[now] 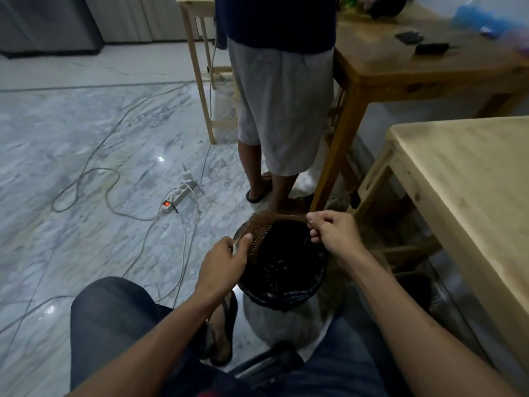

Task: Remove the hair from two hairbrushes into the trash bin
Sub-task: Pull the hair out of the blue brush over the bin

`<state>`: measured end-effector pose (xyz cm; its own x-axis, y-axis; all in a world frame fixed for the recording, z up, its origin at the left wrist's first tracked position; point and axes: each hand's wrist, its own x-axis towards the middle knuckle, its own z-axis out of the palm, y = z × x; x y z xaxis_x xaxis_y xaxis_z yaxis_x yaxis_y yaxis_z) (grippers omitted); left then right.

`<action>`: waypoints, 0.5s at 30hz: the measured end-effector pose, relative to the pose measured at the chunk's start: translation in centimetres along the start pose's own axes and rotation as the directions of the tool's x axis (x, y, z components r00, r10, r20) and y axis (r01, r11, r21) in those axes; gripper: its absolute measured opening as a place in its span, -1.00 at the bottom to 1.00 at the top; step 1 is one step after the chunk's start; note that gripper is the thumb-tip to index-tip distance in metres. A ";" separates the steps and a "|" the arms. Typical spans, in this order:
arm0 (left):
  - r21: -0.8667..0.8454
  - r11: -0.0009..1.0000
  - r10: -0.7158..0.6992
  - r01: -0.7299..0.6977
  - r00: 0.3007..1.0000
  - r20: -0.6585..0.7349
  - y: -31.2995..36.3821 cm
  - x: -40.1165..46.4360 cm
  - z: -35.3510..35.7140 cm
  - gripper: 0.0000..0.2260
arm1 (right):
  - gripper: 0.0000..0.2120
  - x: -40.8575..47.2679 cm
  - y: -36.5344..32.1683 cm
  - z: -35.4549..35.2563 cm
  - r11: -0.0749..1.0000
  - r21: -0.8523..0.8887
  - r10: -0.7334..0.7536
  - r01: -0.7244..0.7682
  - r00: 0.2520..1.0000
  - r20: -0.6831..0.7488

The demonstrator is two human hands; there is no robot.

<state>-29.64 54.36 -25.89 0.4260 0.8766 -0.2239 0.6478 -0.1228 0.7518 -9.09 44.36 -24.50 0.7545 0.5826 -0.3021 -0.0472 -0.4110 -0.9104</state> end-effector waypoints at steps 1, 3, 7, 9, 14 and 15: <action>0.034 0.999 0.027 -0.027 1.000 0.003 0.1 -0.1 0.1 -0.50 | -0.82 -0.1 -0.1 -0.5 1.000 -0.012 0.005 -0.005 1.000 0.000; 0.105 0.990 0.095 -0.095 0.995 0.006 0.4 -0.6 0.2 -0.59 | -0.78 -0.5 -0.3 -1.1 0.998 -0.060 0.011 -0.010 1.000 0.017; 0.127 0.981 0.148 -0.145 0.989 -0.017 0.7 -1.6 0.6 -0.65 | -0.64 -1.3 -1.3 -1.2 0.994 -0.109 -0.006 0.020 0.991 0.134; 0.156 0.974 0.170 -0.166 0.985 -0.010 0.9 -1.9 0.7 -0.66 | -0.62 -1.7 -1.7 -1.0 0.994 -0.099 -0.015 0.037 0.976 0.219; 0.216 0.954 0.215 -0.207 0.976 -0.013 0.5 -2.1 0.8 -0.64 | -0.89 -2.4 -1.8 -0.7 0.983 -0.143 -0.084 0.117 0.972 0.222; 0.213 0.957 0.203 -0.196 0.979 -0.010 0.3 -1.8 0.6 -0.62 | -0.92 -2.5 -1.8 -0.8 0.983 -0.142 -0.089 0.118 0.977 0.195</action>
<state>-29.85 52.41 -25.69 0.5418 0.8383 -0.0604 0.6712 -0.3883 0.6314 -10.38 43.09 -21.88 0.6139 0.7421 -0.2692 0.1357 -0.4351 -0.8901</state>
